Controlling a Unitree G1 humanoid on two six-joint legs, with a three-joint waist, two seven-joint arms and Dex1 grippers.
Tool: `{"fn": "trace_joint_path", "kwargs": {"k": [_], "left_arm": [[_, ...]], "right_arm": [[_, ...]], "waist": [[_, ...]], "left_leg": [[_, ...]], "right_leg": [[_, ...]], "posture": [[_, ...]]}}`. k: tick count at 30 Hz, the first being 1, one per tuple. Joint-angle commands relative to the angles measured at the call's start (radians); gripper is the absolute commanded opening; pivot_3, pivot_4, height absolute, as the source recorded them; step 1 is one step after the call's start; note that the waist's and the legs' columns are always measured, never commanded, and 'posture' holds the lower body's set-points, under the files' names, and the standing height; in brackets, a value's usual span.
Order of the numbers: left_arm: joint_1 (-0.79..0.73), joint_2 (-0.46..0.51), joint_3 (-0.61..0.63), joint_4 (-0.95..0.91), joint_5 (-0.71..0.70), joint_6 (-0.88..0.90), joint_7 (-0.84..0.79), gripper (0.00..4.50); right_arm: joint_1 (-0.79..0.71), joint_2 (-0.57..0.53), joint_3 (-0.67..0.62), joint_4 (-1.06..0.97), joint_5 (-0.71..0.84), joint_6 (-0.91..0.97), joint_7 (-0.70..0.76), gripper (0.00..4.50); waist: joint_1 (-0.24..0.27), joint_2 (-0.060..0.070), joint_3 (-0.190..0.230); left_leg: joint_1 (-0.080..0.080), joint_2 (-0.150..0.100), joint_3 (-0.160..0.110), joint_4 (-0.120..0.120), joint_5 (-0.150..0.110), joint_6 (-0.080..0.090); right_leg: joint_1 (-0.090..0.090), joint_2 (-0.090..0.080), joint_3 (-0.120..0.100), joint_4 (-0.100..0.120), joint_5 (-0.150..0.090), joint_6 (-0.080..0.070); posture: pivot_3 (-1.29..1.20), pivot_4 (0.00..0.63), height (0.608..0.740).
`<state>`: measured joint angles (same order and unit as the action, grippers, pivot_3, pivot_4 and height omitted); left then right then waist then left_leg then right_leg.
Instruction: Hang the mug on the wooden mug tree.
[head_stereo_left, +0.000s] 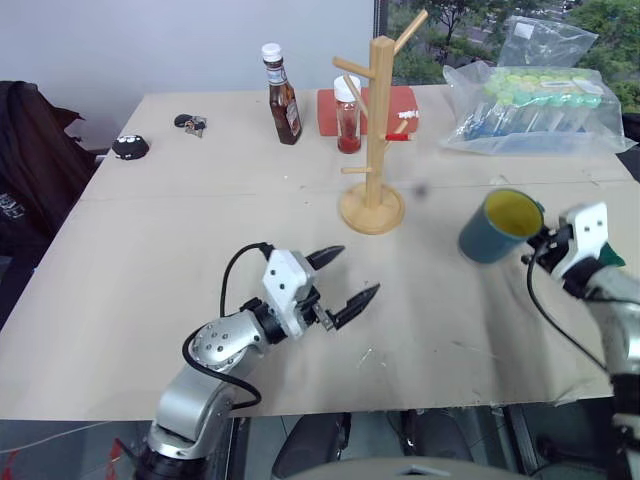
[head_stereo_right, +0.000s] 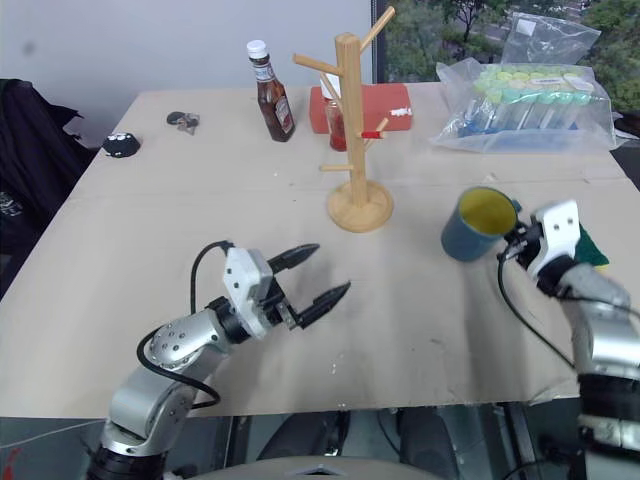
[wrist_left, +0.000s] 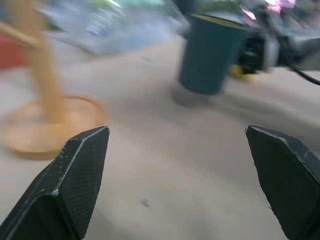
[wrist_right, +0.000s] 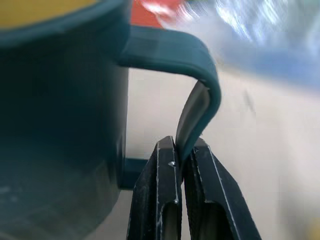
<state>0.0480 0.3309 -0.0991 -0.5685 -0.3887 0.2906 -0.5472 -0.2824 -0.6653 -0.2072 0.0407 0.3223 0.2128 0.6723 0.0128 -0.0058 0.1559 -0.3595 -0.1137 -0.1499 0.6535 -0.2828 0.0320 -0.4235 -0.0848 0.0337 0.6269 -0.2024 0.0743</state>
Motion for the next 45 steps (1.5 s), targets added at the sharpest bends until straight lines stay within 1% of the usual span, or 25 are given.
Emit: {"fn": "trace_joint_path", "kwargs": {"k": [1, 3, 5, 10, 13, 16, 21, 27, 32, 35, 39, 40, 42, 43, 45], "left_arm": [[-0.007, -0.07, 0.039, 0.0, 0.001, -0.105, 0.056, 4.5], [0.004, -0.104, 0.045, 0.006, -0.02, -0.175, 0.033, 4.5], [0.008, -0.117, 0.049, 0.019, -0.034, -0.215, 0.008, 4.5], [0.001, -0.139, 0.083, 0.046, -0.106, -0.287, -0.039, 4.5], [0.019, -0.132, 0.083, 0.049, -0.112, -0.331, -0.075, 4.5], [0.02, -0.137, 0.082, 0.054, -0.114, -0.353, -0.084, 4.5], [0.022, -0.14, 0.059, 0.063, -0.087, -0.383, -0.089, 4.5], [0.029, -0.142, 0.045, 0.065, -0.072, -0.4, -0.079, 4.5], [0.018, -0.147, 0.042, 0.069, -0.072, -0.404, -0.071, 4.5], [0.012, -0.152, 0.042, 0.068, -0.078, -0.404, -0.066, 4.5], [0.01, -0.16, 0.045, 0.066, -0.084, -0.408, -0.056, 4.5], [0.009, -0.162, 0.047, 0.066, -0.086, -0.408, -0.054, 4.5], [0.006, -0.163, 0.046, 0.067, -0.086, -0.408, -0.052, 4.5], [0.005, -0.163, 0.045, 0.067, -0.086, -0.407, -0.052, 4.5], [0.005, -0.162, 0.041, 0.066, -0.084, -0.405, -0.053, 4.5]], "right_arm": [[-0.134, -0.099, 0.072, -0.098, -0.001, 0.109, 0.105, 0.03], [-0.261, -0.16, 0.154, -0.142, -0.004, 0.198, 0.184, 0.03], [-0.344, -0.179, 0.203, -0.15, -0.017, 0.237, 0.213, 0.03], [-0.539, -0.174, 0.328, -0.138, -0.079, 0.308, 0.269, 0.03], [-0.679, -0.153, 0.428, -0.11, -0.157, 0.365, 0.285, 0.03], [-0.765, -0.121, 0.47, -0.065, -0.193, 0.394, 0.294, 0.03], [-0.856, -0.075, 0.507, 0.034, -0.24, 0.352, 0.332, 0.03], [-0.908, -0.045, 0.542, 0.09, -0.278, 0.32, 0.389, 0.03], [-0.933, -0.01, 0.558, 0.137, -0.325, 0.314, 0.389, 0.03], [-0.956, 0.011, 0.551, 0.185, -0.347, 0.295, 0.385, 0.85], [-0.983, 0.033, 0.533, 0.245, -0.364, 0.278, 0.368, 2.76], [-0.988, 0.037, 0.528, 0.256, -0.365, 0.277, 0.363, 3.16], [-0.995, 0.039, 0.52, 0.277, -0.368, 0.273, 0.357, 4.11], [-0.996, 0.035, 0.513, 0.282, -0.366, 0.275, 0.36, 4.47], [-0.991, 0.019, 0.495, 0.285, -0.359, 0.287, 0.368, 4.47]], "waist": [[0.002, -0.001, 0.0], [-0.001, 0.0, 0.0], [-0.001, -0.001, 0.0], [0.005, -0.002, 0.0], [0.002, -0.003, 0.001], [0.001, -0.003, 0.001], [0.002, -0.003, 0.001], [0.0, -0.003, 0.001], [-0.001, -0.003, 0.001], [-0.001, -0.003, 0.001], [-0.001, -0.003, 0.001], [-0.001, -0.003, 0.001], [-0.001, -0.003, 0.001], [-0.001, -0.003, 0.001], [-0.001, -0.003, 0.0]], "left_leg": [[0.0, 0.001, -0.001, 0.0, 0.0, 0.0], [0.0, 0.001, -0.001, 0.0, 0.0, 0.0], [-0.001, 0.001, 0.001, 0.0, 0.0, 0.0], [-0.004, 0.002, -0.001, 0.0, 0.0, 0.0], [-0.01, 0.001, 0.001, 0.001, 0.0, 0.0], [-0.011, 0.001, 0.001, 0.001, 0.0, 0.0], [-0.011, 0.001, 0.001, 0.001, 0.0, 0.0], [-0.012, 0.001, 0.001, 0.001, 0.0, 0.0], [-0.012, 0.001, 0.001, 0.0, 0.0, 0.0], [-0.012, 0.001, 0.002, 0.0, 0.0, 0.0], [-0.013, 0.001, 0.002, 0.0, 0.0, 0.0], [-0.013, 0.001, 0.002, 0.0, 0.0, 0.0], [-0.014, 0.001, 0.002, 0.0, 0.0, 0.0], [-0.014, 0.001, 0.002, 0.0, 0.0, 0.0], [-0.015, 0.001, 0.002, 0.0, 0.0, 0.0]], "right_leg": [[0.0, -0.001, -0.001, 0.0, 0.0, 0.0], [0.0, -0.001, -0.001, 0.0, 0.0, -0.001], [0.0, -0.002, 0.0, 0.0, 0.001, -0.001], [-0.002, -0.002, -0.003, -0.003, 0.0, -0.001], [-0.008, -0.003, -0.001, -0.002, 0.001, -0.001], [-0.011, -0.003, 0.0, -0.002, 0.001, -0.001], [-0.011, -0.002, 0.0, -0.002, 0.001, -0.001], [-0.012, -0.002, 0.0, -0.002, 0.001, -0.001], [-0.013, -0.002, 0.001, -0.001, 0.001, -0.001], [-0.013, -0.002, 0.001, -0.001, 0.001, -0.001], [-0.014, -0.001, 0.001, -0.001, 0.001, -0.001], [-0.015, -0.001, 0.001, -0.001, 0.001, -0.001], [-0.015, -0.001, 0.001, -0.001, 0.001, -0.001], [-0.016, -0.001, 0.001, -0.001, 0.001, -0.001], [-0.016, -0.001, 0.001, 0.0, 0.001, -0.001]], "posture": [[0.0, 0.15, 0.737], [0.0, 0.15, 0.737], [0.0, 0.15, 0.737], [0.0, 0.15, 0.737], [0.0, 0.15, 0.737], [0.0, 0.15, 0.737], [0.0, 0.15, 0.737], [0.0, 0.15, 0.737], [0.0, 0.15, 0.737], [0.0, 0.15, 0.737], [0.0, 0.15, 0.737], [0.0, 0.15, 0.737], [0.0, 0.15, 0.737], [0.0, 0.15, 0.737], [0.0, 0.15, 0.737]]}}
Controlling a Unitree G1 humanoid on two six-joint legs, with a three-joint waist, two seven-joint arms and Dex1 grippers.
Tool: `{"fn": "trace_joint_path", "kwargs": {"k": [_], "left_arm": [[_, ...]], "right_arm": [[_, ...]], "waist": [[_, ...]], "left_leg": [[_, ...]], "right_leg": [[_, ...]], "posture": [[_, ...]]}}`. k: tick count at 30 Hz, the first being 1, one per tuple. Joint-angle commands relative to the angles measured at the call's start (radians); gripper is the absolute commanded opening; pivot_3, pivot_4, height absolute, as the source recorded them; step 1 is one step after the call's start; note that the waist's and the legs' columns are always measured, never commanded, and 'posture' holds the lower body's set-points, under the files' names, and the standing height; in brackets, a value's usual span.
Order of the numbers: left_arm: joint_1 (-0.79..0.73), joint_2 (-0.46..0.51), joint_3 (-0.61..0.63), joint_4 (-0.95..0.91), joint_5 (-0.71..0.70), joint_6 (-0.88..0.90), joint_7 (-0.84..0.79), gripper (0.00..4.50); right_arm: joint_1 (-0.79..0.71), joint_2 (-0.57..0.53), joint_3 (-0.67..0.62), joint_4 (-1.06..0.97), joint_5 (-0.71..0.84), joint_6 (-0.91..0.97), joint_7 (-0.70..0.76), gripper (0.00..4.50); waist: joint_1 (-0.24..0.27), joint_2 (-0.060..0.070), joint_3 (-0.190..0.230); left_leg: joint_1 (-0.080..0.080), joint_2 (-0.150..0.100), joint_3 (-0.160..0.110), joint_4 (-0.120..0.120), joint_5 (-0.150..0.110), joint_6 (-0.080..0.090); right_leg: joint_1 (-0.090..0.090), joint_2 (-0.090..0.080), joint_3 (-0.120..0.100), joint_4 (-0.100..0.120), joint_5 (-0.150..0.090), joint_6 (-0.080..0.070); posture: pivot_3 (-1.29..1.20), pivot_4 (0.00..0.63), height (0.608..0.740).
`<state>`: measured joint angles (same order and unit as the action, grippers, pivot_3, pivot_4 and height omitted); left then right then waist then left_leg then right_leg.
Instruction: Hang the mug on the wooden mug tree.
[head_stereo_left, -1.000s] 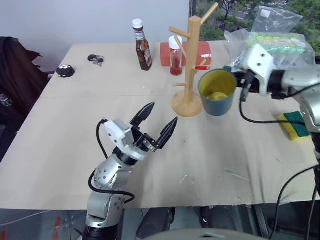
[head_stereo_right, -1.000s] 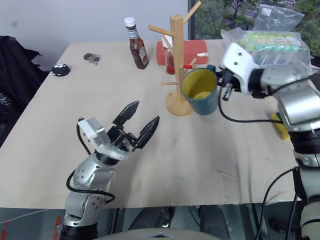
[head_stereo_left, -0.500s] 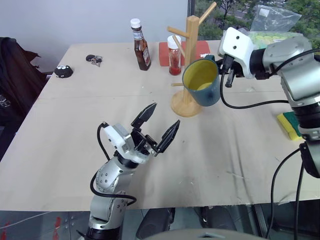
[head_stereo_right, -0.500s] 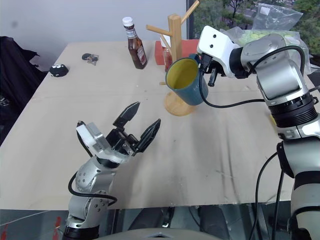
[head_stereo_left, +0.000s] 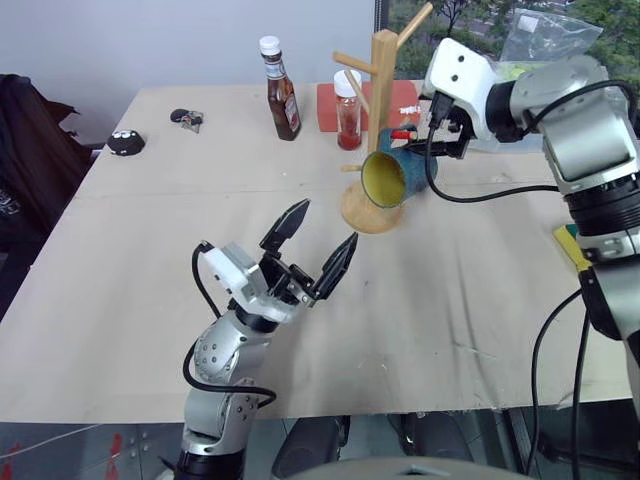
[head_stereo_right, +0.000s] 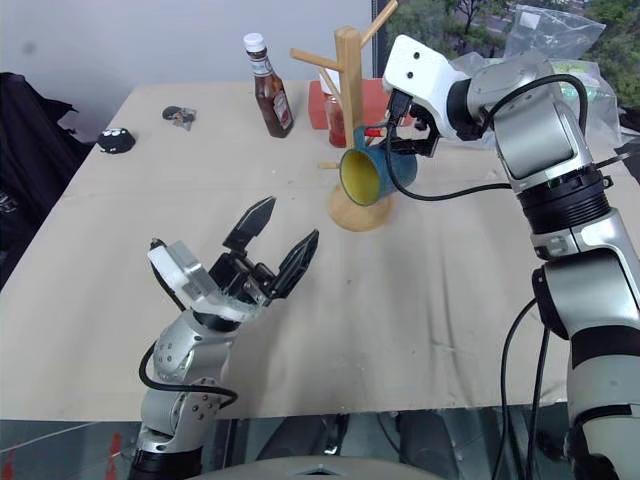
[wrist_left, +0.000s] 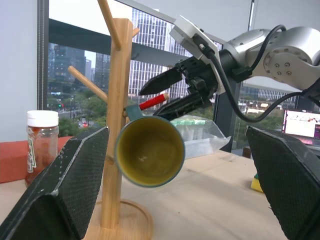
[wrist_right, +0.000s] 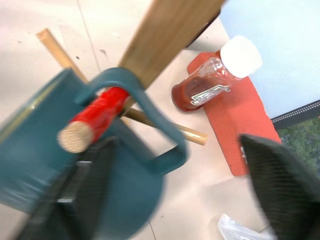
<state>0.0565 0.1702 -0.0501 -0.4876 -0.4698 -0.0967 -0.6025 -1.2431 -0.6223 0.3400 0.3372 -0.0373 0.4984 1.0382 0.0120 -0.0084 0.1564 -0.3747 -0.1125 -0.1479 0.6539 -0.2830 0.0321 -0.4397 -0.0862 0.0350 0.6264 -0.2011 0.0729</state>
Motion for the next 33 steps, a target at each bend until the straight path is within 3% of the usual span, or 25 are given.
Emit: {"fn": "trace_joint_path", "kwargs": {"k": [1, 8, 12, 15, 21, 25, 29, 33], "left_arm": [[-0.002, 0.001, -0.01, -0.017, 0.0, -0.015, 0.003, 4.5], [0.046, 0.054, -0.001, -0.043, 0.031, 0.062, 0.042, 4.5], [0.124, 0.141, 0.017, -0.027, 0.035, 0.138, 0.02, 4.5], [0.17, 0.224, 0.05, 0.043, 0.072, 0.166, -0.009, 4.5], [0.255, 0.245, 0.026, 0.01, 0.025, 0.291, 0.006, 4.5], [0.281, 0.245, 0.015, -0.011, 0.056, 0.312, 0.026, 4.5], [0.29, 0.255, 0.003, -0.027, 0.083, 0.323, 0.034, 4.5], [0.273, 0.252, 0.008, -0.009, 0.091, 0.316, 0.028, 4.5]], "right_arm": [[-0.022, -0.037, -0.064, -0.017, 0.008, 0.008, 0.009, 4.47], [0.272, -0.228, -0.278, -0.231, 0.239, 0.102, 0.187, 4.47], [0.607, -0.289, -0.468, -0.409, 0.398, 0.22, 0.205, 4.47], [0.876, -0.199, -0.589, -0.534, 0.463, 0.203, 0.116, 4.47], [1.231, 0.07, -0.726, -0.604, 0.534, 0.023, -0.041, 4.47], [1.369, 0.182, -0.711, -0.58, 0.44, -0.198, -0.131, 4.47], [1.444, 0.215, -0.678, -0.51, 0.34, -0.416, -0.174, 4.47], [1.465, 0.222, -0.661, -0.459, 0.349, -0.488, -0.174, 4.47]], "waist": [[0.0, 0.0, 0.0], [0.012, -0.001, -0.001], [0.005, -0.002, -0.002], [0.004, -0.003, -0.003], [0.002, -0.001, -0.004], [0.003, -0.001, -0.003], [0.001, -0.001, -0.003], [-0.002, 0.0, -0.002]], "left_leg": [[-0.001, 0.0, 0.0, 0.0, 0.0, 0.0], [-0.009, -0.002, -0.004, 0.002, 0.0, 0.0], [-0.008, -0.001, -0.001, 0.0, 0.0, 0.0], [-0.006, 0.001, 0.0, -0.001, 0.0, 0.0], [-0.003, 0.004, 0.005, 0.002, 0.0, 0.0], [0.013, 0.005, 0.007, 0.004, -0.003, 0.005], [0.02, 0.008, 0.008, 0.005, -0.004, 0.003], [0.029, 0.012, 0.011, 0.002, -0.004, 0.003]], "right_leg": [[-0.001, 0.0, 0.0, 0.0, 0.0, 0.0], [-0.005, -0.001, -0.004, -0.001, 0.001, 0.0], [-0.007, -0.002, -0.001, 0.001, 0.001, 0.001], [-0.007, -0.001, 0.0, 0.002, 0.001, 0.0], [-0.003, 0.004, 0.006, 0.001, 0.007, 0.001], [0.013, 0.008, 0.007, 0.0, 0.008, 0.003], [0.019, 0.009, 0.006, -0.001, 0.006, 0.007], [0.026, 0.011, 0.007, -0.001, 0.004, 0.004]], "posture": [[0.0, 0.15, 0.737], [0.0, 0.15, 0.737], [0.0, 0.15, 0.737], [0.0, 0.15, 0.737], [0.0, 0.15, 0.737], [0.0, 0.15, 0.737], [0.0, 0.15, 0.737], [0.0, 0.15, 0.737]]}}
